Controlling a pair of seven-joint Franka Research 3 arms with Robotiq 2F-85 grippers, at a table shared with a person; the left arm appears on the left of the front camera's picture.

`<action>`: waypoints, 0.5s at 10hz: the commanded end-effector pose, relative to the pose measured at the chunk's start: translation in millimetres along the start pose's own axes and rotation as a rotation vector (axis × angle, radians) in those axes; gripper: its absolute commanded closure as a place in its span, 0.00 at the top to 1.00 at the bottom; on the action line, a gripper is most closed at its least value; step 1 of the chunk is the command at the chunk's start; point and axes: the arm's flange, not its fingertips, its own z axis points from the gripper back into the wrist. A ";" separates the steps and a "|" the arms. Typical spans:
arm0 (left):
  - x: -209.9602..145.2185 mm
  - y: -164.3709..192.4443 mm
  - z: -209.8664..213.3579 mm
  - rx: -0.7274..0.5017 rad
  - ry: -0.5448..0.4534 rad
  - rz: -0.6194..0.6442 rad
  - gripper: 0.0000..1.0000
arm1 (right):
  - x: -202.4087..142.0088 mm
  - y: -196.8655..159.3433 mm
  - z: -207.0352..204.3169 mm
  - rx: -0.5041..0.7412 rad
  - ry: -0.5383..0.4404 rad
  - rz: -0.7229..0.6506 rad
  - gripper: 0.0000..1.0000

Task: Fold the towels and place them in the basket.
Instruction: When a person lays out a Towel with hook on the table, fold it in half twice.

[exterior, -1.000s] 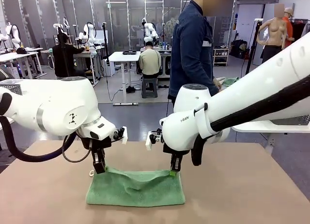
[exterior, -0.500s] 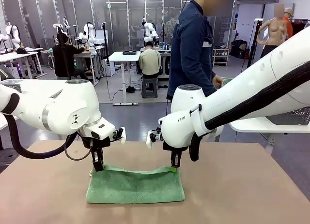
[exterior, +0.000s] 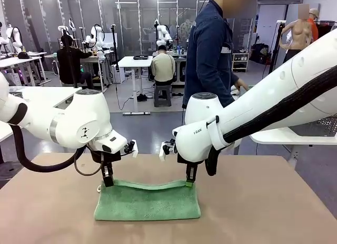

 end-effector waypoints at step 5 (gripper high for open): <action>-9.5 -5.7 11.5 0.080 -0.053 0.054 1.00 | -4.0 9.5 6.2 -0.121 0.018 -0.056 1.00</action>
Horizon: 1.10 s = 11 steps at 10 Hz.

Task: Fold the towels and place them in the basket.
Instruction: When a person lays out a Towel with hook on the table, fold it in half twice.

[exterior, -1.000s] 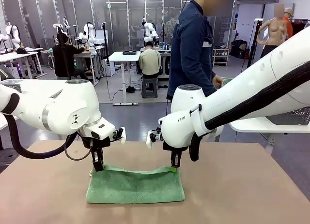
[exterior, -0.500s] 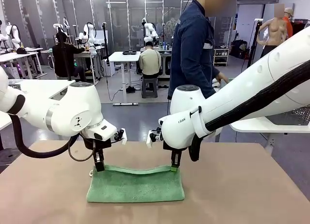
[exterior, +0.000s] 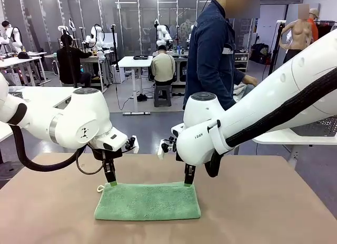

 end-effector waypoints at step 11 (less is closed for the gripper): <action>-22.1 4.2 62.4 0.072 -0.052 0.059 1.00 | -6.3 11.0 15.6 -0.035 0.049 -0.272 0.88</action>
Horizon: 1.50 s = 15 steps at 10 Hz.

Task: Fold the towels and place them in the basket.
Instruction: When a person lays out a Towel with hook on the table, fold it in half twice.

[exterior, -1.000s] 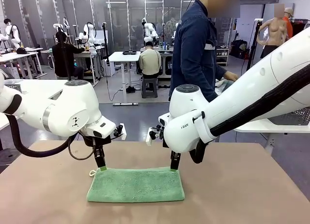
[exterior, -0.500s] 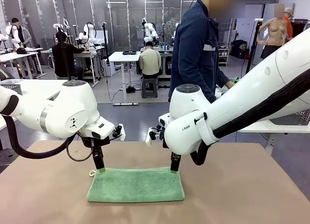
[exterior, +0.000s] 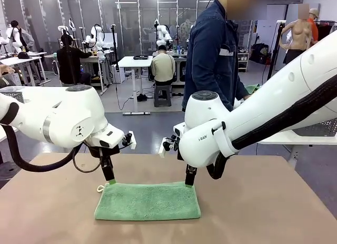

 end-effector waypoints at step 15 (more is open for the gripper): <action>-116.2 -137.6 347.2 0.176 -0.184 0.485 1.00 | -45.2 47.0 1.5 0.035 -0.020 -0.934 0.88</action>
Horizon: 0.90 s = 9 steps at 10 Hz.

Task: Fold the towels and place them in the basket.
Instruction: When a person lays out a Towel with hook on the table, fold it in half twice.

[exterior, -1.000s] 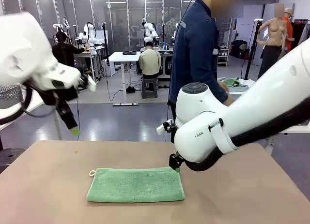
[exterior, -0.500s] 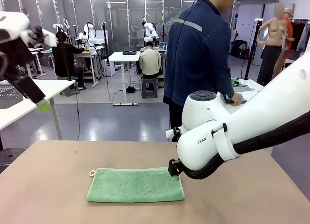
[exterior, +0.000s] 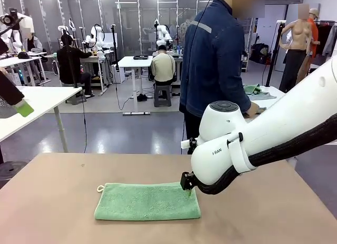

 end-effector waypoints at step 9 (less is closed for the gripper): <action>7.6 -2.5 -7.5 0.006 0.002 -0.006 1.00 | 16.0 10.0 -40.2 0.013 0.085 -0.271 0.88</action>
